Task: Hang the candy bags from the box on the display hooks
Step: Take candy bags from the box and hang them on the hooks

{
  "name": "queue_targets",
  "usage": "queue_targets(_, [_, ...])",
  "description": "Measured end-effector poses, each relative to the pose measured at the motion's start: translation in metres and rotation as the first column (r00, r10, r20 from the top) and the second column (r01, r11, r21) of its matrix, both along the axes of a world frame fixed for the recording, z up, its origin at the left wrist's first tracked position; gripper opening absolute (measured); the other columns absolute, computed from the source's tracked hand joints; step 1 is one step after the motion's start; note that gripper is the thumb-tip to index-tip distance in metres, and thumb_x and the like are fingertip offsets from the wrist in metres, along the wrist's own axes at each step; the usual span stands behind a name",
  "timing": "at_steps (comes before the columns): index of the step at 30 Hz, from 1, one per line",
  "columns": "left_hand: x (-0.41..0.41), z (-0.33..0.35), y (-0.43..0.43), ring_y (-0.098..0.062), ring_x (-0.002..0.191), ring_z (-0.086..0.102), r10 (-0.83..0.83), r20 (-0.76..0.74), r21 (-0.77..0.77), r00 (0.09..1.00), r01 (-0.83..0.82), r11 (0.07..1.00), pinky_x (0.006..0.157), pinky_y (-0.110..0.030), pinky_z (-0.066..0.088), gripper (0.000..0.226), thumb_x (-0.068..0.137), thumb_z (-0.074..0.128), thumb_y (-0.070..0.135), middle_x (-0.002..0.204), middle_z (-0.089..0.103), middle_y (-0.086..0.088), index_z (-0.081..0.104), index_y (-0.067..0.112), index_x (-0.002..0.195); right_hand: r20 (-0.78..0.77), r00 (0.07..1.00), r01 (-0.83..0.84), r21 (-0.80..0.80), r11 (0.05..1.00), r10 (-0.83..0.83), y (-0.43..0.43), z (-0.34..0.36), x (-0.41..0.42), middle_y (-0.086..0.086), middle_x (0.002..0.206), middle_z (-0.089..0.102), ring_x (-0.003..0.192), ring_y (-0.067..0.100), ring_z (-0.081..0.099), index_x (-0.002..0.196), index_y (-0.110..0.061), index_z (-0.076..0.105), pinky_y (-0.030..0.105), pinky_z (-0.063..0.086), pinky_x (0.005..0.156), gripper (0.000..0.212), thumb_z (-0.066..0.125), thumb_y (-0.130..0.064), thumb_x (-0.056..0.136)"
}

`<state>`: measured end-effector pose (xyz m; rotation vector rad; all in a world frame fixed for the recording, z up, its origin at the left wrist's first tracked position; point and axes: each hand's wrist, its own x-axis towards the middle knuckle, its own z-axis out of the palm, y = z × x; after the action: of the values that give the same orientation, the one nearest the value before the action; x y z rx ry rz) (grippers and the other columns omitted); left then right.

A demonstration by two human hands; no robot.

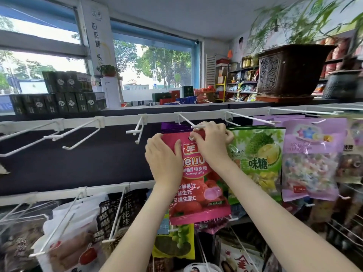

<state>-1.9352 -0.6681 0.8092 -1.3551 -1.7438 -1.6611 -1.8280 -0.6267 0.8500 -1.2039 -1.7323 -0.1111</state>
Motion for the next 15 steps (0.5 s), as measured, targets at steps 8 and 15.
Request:
queue_targets(8, [0.081,-0.035,-0.023,-0.032,0.123,0.034,0.108,-0.334,0.275,0.936,-0.012,0.961,0.100,-0.049,0.035,0.042,0.086,0.058,0.009,0.137,0.027,-0.015,0.036,0.011,0.122,0.082,0.996,-0.039,0.176,0.984,0.025,-0.029,-0.045,0.059,0.002,0.141,0.041,0.128,0.014,0.022,0.135,-0.025,0.046,0.040,0.012,0.103,0.050,0.054,-0.040,0.088])
queue_targets(15, [0.199,-0.085,-0.048,-0.031,0.121,0.037,-0.311,-0.362,0.114,0.879,0.373,0.921,0.099,-0.044,0.033,0.037,0.089,0.050,0.005,0.140,0.028,-0.016,0.036,0.011,0.122,0.049,0.999,0.023,-0.002,1.000,-0.023,-0.072,-0.095,0.190,0.001,0.149,0.035,0.129,0.012,0.021,0.145,-0.025,0.034,0.041,0.019,0.106,0.058,0.053,-0.029,0.091])
